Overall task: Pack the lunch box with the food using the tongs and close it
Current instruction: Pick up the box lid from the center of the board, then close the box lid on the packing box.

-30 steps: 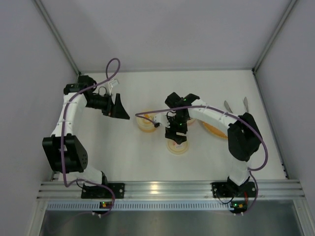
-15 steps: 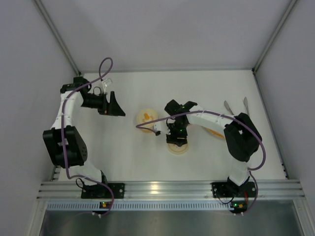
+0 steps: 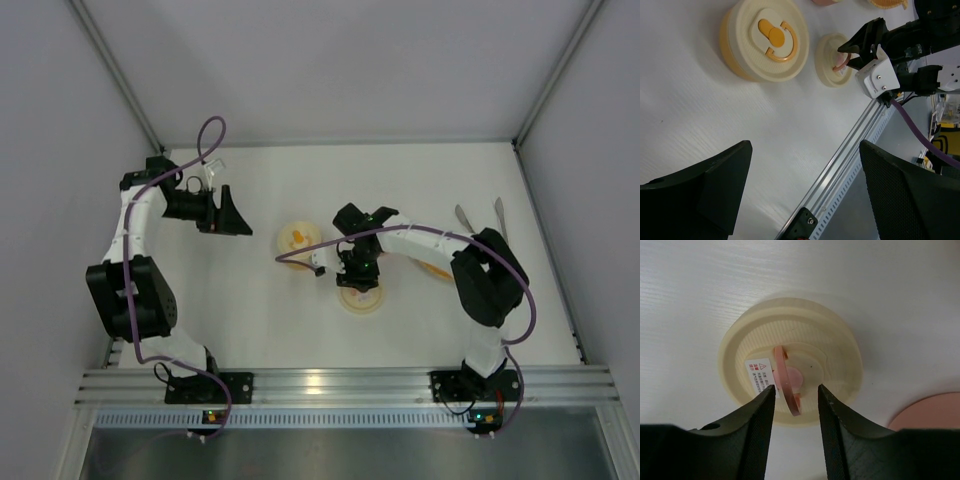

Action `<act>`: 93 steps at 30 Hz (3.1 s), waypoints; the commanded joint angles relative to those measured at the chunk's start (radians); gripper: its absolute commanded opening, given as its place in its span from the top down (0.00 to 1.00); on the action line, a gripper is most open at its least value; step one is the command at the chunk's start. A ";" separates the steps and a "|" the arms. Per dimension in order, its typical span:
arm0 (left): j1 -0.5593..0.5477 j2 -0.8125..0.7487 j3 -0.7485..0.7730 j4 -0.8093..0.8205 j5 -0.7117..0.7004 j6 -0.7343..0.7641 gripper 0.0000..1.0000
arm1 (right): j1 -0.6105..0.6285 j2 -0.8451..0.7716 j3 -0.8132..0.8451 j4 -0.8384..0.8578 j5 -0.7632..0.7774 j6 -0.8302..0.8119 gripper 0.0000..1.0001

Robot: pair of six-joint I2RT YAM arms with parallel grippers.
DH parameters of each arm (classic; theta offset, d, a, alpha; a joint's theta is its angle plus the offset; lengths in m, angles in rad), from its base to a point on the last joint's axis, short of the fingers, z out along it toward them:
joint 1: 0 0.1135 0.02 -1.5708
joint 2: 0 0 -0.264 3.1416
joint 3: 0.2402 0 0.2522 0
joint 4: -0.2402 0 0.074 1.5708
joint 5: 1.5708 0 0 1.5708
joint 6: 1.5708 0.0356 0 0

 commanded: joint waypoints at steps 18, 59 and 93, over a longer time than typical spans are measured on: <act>0.020 -0.111 -0.019 0.185 -0.116 -0.229 0.03 | 0.002 -0.149 0.153 -0.203 0.047 0.322 1.00; 0.022 -0.106 -0.108 0.255 -0.092 -0.280 0.02 | -0.366 0.084 0.624 -0.441 -0.084 -0.364 1.00; 0.028 -0.064 -0.074 0.249 -0.056 -0.282 0.02 | -0.300 0.262 0.695 -0.341 -0.010 -0.551 1.00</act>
